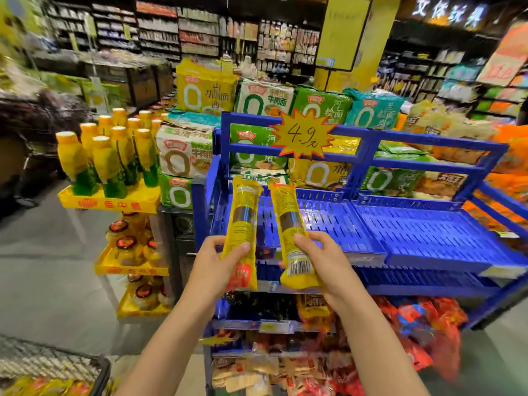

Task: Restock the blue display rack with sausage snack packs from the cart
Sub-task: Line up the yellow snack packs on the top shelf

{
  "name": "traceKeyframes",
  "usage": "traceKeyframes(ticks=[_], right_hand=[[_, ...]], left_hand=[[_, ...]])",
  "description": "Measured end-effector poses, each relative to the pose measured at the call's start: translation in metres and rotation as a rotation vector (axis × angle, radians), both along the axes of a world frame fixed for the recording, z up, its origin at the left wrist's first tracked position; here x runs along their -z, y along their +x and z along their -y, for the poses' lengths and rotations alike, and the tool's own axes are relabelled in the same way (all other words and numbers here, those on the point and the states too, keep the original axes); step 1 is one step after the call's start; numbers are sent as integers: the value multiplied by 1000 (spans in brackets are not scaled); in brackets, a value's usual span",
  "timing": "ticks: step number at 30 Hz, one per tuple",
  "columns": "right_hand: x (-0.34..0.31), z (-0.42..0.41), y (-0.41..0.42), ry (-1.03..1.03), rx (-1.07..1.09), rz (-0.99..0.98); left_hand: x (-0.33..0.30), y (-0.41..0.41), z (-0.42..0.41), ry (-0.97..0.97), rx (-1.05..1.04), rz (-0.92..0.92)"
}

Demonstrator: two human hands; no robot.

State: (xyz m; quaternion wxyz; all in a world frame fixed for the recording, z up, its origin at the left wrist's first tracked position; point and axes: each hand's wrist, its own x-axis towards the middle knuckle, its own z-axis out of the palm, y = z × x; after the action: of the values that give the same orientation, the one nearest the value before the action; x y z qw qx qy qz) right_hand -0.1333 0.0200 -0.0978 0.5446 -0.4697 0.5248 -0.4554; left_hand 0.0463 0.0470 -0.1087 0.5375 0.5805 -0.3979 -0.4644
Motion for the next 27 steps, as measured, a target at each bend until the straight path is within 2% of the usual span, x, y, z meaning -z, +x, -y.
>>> traceKeyframes(ticks=[11,15,19,27], right_hand=[[8,8,-15,115,-211,48],[14,9,-16,78,-182,-32],[11,11,-16,160,-127,177],[10,6,-16,110,-144,159]], left_hand=[[-1,-4,-1,89,164,-171],[-1,-4,-3,102,190,-85],[1,-1,3,133,83,-234],[5,4,-2,79,190,-129]])
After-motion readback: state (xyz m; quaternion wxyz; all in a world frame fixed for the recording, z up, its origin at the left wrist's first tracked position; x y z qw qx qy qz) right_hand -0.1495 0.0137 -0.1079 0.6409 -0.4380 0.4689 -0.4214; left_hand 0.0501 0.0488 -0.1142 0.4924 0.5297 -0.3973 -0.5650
